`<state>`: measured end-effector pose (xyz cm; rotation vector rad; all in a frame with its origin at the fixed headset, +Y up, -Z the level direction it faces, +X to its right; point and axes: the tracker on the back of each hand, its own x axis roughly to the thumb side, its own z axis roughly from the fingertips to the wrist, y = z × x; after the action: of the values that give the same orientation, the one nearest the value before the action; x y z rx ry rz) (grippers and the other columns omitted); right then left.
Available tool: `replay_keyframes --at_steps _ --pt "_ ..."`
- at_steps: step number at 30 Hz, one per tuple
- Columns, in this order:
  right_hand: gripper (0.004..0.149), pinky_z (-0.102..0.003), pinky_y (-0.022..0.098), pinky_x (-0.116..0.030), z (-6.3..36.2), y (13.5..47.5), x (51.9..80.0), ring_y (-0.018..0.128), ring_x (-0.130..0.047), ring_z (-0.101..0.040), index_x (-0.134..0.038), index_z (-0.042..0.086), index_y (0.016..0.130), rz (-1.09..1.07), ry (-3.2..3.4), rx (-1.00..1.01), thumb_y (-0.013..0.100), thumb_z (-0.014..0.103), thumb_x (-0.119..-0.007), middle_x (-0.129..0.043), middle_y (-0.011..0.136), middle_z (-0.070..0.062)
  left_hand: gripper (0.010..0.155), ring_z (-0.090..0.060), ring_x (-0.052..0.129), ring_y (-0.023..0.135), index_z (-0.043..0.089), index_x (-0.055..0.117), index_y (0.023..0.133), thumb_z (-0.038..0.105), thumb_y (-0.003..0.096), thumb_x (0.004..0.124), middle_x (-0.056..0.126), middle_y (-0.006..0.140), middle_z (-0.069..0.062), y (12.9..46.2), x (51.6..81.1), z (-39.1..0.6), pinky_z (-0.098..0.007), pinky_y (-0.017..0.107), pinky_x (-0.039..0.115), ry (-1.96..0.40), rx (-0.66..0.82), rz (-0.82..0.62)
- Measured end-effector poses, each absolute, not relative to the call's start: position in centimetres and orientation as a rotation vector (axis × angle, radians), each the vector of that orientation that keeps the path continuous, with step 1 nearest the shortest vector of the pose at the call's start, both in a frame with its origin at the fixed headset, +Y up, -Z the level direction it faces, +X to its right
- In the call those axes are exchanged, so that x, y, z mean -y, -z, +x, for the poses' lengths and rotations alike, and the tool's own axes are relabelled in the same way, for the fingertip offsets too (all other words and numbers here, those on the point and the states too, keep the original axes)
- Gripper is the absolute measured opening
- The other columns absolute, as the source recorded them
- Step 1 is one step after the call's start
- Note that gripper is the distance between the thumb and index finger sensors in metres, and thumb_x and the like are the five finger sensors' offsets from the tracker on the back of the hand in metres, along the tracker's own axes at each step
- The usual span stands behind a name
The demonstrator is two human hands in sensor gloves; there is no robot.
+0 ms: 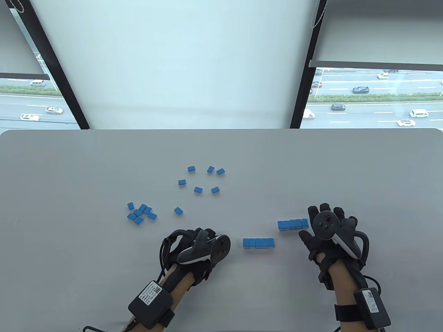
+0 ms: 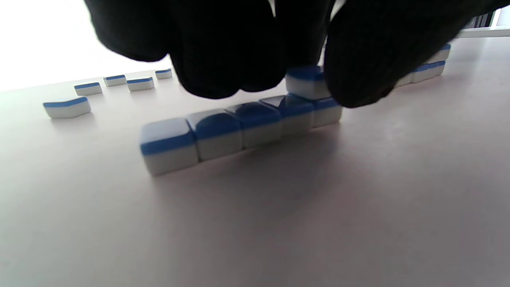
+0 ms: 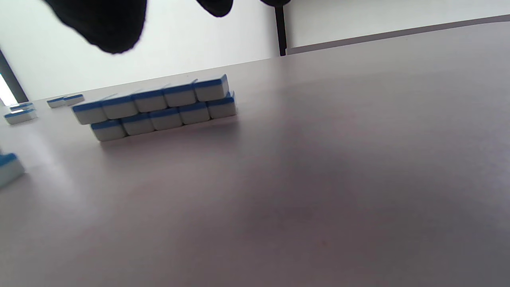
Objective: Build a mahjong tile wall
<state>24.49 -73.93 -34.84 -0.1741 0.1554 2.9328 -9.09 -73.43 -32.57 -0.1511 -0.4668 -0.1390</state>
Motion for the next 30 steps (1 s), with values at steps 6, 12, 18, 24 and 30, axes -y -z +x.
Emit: replay_keyframes --at_steps 6,12,18,24,30 --pt "0.078 -0.065 0.064 -0.012 24.5 34.8 73.9 0.100 -0.018 -0.042 -0.035 0.033 0.105 -0.166 -2.928 -0.146 0.041 0.060 -0.070 -0.022 0.114 -0.001 0.067 -0.025 0.088 0.080 0.031 0.071 0.100 0.056 0.0396 0.084 0.080 0.097 0.001 32.8 70.3 -11.1 -0.056 0.065 0.071 0.055 0.416 -0.098" --pt "0.078 -0.065 0.064 -0.012 24.4 34.8 73.8 0.100 -0.018 -0.042 -0.035 0.034 0.105 -0.157 -2.927 -0.144 0.041 0.060 -0.070 -0.023 0.114 -0.001 0.064 -0.026 0.091 0.079 0.030 0.074 0.099 0.056 0.0405 0.083 0.084 0.096 0.002 35.6 65.4 -13.8 -0.056 0.064 0.073 0.049 0.307 0.043" --pt "0.078 -0.065 0.064 -0.012 24.6 34.9 73.9 0.100 -0.018 -0.042 -0.035 0.033 0.105 -0.162 -2.918 -0.142 0.041 0.060 -0.070 -0.022 0.114 -0.001 0.063 -0.026 0.093 0.077 0.029 0.075 0.098 0.056 0.0414 0.082 0.087 0.094 0.001 39.5 63.9 -15.9 -0.055 0.062 0.075 0.018 0.141 0.050" --pt "0.078 -0.066 0.064 -0.012 24.6 34.8 74.0 0.100 -0.018 -0.042 -0.035 0.034 0.105 -0.173 -2.922 -0.149 0.041 0.060 -0.071 -0.023 0.114 -0.001 0.066 -0.025 0.096 0.072 0.026 0.075 0.098 0.058 0.0406 0.083 0.090 0.090 0.001 42.5 68.5 -17.0 -0.054 0.058 0.078 0.066 -0.015 -0.102" --pt "0.078 -0.065 0.064 -0.012 24.6 34.8 74.1 0.100 -0.017 -0.042 -0.035 0.033 0.105 -0.182 -2.933 -0.158 0.041 0.060 -0.071 -0.023 0.114 -0.001 0.075 -0.026 0.094 0.073 0.024 0.068 0.102 0.062 0.0399 0.082 0.088 0.090 0.000 43.3 72.8 -16.9 -0.055 0.059 0.076 0.219 -0.067 -0.161"
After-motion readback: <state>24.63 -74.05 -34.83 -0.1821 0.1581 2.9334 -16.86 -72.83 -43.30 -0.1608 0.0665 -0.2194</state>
